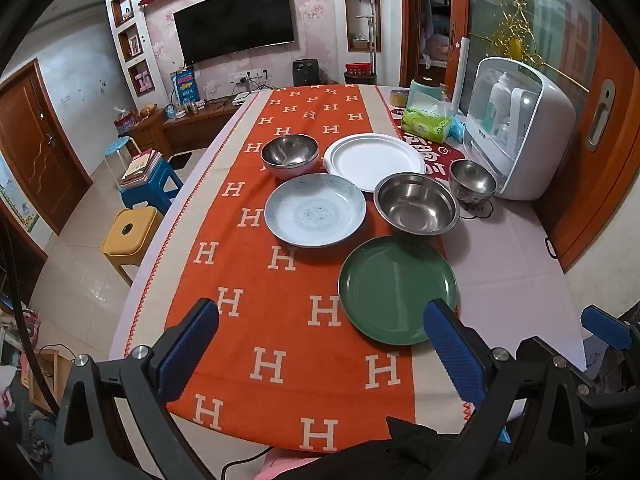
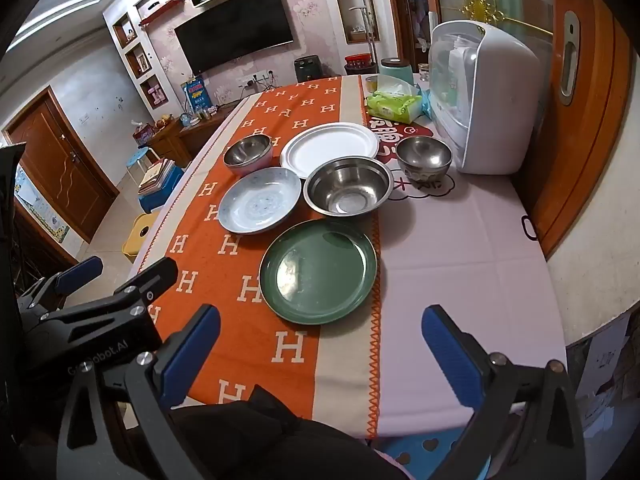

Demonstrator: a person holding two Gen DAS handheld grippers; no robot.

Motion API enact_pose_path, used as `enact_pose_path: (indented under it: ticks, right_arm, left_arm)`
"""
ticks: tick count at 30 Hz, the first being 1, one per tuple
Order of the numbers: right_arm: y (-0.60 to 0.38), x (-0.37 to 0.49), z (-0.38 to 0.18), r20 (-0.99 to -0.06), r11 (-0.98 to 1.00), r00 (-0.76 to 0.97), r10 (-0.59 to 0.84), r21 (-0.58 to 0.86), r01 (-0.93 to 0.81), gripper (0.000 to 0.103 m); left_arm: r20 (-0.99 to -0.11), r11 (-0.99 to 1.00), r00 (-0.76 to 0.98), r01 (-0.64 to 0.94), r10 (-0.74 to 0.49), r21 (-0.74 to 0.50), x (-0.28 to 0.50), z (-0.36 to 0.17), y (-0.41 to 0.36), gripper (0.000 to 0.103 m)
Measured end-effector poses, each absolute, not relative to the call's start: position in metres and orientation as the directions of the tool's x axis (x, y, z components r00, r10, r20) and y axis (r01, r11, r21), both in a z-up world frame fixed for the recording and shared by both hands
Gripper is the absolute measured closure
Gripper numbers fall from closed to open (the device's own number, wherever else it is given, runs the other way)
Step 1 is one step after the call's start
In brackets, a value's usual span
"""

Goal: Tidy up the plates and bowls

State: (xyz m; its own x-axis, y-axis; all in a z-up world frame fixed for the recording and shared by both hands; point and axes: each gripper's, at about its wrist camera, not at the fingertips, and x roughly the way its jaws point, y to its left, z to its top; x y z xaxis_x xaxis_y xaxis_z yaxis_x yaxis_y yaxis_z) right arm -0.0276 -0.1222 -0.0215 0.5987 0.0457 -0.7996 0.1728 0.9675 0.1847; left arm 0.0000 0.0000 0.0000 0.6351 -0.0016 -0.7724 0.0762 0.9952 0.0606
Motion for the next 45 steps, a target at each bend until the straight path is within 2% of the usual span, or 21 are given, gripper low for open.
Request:
enact_pose_path:
  ticks: [32, 45]
  right_arm:
    - [-0.135, -0.039, -0.027, -0.813, 0.964, 0.580, 0.049, 0.189, 0.185, 0.002]
    - [-0.141, -0.040, -0.037, -0.834, 0.945, 0.546, 0.078, 0.237, 0.226, 0.002]
  left_arm:
    - [-0.806, 0.994, 0.592, 0.096, -0.017, 0.050, -0.007, -0.009, -0.011, 0.001]
    - [-0.834, 0.988, 0.551, 0.138, -0.018, 0.070, -0.006, -0.014, -0.014, 0.001]
